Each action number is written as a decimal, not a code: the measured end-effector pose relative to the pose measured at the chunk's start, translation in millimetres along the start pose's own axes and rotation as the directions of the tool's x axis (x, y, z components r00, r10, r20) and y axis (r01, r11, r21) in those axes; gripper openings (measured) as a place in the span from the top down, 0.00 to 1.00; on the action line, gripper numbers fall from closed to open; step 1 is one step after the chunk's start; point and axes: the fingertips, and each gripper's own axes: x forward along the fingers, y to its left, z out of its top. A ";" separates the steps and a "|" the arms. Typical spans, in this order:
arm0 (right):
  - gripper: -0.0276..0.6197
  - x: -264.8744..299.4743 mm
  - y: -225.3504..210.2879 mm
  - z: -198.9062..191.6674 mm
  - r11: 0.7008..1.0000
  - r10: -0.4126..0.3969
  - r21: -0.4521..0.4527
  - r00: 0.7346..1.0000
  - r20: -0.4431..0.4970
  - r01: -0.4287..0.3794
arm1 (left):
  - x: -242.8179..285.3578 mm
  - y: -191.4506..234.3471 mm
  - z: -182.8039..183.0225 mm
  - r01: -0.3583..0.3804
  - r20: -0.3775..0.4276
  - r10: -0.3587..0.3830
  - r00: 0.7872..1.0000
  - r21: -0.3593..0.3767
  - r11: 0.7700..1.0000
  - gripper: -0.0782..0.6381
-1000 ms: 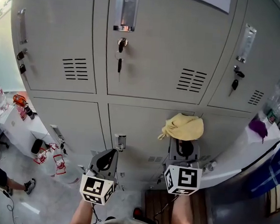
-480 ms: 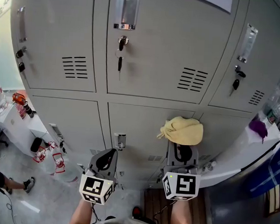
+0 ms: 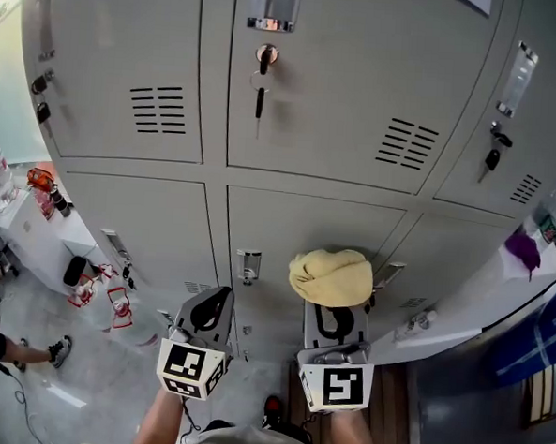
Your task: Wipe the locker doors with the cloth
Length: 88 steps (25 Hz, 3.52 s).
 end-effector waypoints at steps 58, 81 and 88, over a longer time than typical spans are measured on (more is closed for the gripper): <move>0.84 19.9 -28.2 -104.4 0.997 0.021 0.076 0.983 -0.185 -0.007 | 34.8 -32.2 -33.7 0.022 -0.072 -0.023 0.997 -0.021 1.000 0.86; 0.84 -9.2 -95.2 -122.0 0.988 -0.144 0.025 0.963 -0.230 0.153 | 65.2 -66.8 -32.7 0.119 -0.064 -0.121 0.991 -0.027 0.993 0.86; 0.84 -8.5 -94.8 -121.5 0.988 -0.142 0.025 0.963 -0.229 0.152 | 63.1 -64.1 -30.7 0.113 -0.058 -0.115 0.992 -0.028 0.993 0.86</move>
